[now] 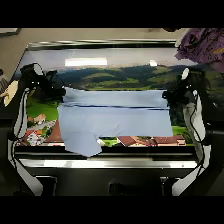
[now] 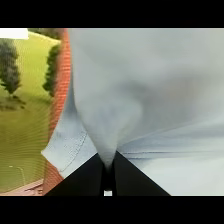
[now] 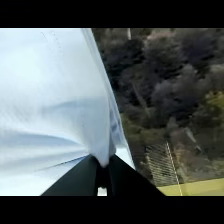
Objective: Fold the clothes and pants, and hang the long-sleeved shirts on hangers.
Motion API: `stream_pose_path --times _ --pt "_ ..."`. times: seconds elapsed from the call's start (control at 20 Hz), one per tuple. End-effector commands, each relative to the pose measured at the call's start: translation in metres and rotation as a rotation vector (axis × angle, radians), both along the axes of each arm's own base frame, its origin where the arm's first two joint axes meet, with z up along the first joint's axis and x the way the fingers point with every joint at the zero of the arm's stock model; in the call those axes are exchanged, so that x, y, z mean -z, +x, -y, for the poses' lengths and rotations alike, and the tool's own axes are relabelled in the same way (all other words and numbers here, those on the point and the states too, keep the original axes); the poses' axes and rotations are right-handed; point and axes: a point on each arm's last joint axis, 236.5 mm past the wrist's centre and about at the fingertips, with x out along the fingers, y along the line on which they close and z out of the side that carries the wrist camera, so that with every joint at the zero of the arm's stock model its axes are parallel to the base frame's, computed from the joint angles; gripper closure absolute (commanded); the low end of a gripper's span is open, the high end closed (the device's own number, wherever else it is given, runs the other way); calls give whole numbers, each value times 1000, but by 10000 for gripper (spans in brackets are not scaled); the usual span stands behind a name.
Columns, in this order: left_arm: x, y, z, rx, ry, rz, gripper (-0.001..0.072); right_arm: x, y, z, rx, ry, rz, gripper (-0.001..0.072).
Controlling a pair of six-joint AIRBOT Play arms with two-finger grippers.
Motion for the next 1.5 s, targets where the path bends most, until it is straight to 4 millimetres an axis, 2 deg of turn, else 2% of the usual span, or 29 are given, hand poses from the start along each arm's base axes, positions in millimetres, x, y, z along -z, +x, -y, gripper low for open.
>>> stream_pose_path --times 0.0,0.05,0.1,0.15,0.2,0.25,0.35,0.4,0.5,0.55,0.65,0.7,0.8,0.9,1.0,1.1,1.2,1.45 --pt "6 -4 3 2 -3 -23 642 9 -2 -4 0 15 -21 539" --pt "6 0 3 -6 -2 -12 550 10 -1 -5 1 19 -17 494" --pt "5 4 3 -25 0 7 385 9 1 -6 2 24 -8 423" --pt "3 8 2 -38 1 23 252 7 3 -7 3 29 1 324" --pt "-1 11 1 -41 2 42 163 2 5 -9 4 38 17 265" --pt "-8 14 -1 -46 3 62 153 -7 7 -10 5 38 40 211" --pt "-32 16 -14 -58 22 110 153 -33 10 -1 -44 5 97 210" --pt "-49 15 -25 -67 40 138 153 -51 7 12 -101 -54 115 210" --pt "-81 5 -51 -129 35 177 154 -87 2 29 -76 -31 192 211" --pt "-91 -6 -62 -167 9 176 154 -99 -6 41 -48 -1 222 212" --pt "-96 -45 -81 -260 -83 138 154 -101 -37 56 24 107 247 214" --pt "-89 -68 -88 -308 -117 115 154 -96 -54 55 55 182 256 228" --pt "-65 -120 -94 -401 -174 76 155 -83 -86 39 108 340 301 229" --pt "-41 -165 -75 -483 -263 52 155 -69 -110 22 148 419 329 229" --pt "-25 -193 -43 -510 -356 75 155 -56 -127 10 161 431 322 229" --pt "-9 -212 -19 -520 -405 92 155 -49 -135 1 163 453 312 229" --pt "4 -229 2 -508 -446 66 156 -48 -134 -1 171 464 317 229" --pt "24 -257 36 -439 -459 -23 157 -52 -129 -4 183 484 337 229"
